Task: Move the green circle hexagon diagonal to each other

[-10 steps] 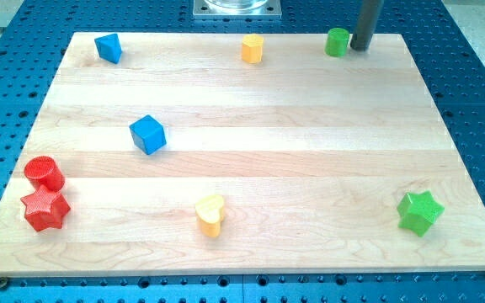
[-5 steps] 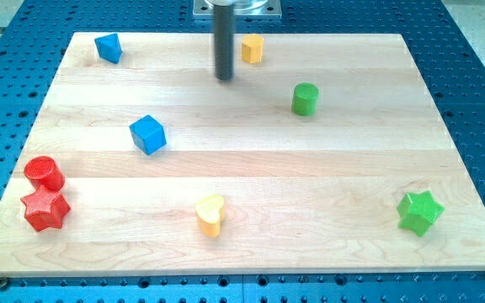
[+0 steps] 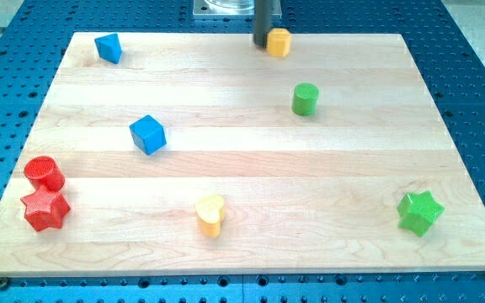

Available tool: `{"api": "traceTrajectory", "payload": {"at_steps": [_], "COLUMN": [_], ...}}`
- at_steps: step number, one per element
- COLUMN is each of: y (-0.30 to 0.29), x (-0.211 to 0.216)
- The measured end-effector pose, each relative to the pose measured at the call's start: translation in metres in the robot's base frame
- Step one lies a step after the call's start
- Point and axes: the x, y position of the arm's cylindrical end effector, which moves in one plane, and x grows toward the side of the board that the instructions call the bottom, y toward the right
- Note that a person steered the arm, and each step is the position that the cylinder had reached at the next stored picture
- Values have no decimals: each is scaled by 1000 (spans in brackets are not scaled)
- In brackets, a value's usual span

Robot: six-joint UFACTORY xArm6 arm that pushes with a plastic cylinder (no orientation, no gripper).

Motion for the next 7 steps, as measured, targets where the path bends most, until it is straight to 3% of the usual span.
{"api": "traceTrajectory", "payload": {"at_steps": [1, 3, 5, 6, 7], "y": [62, 11, 114, 133, 148], "x": [10, 49, 56, 64, 145]}}
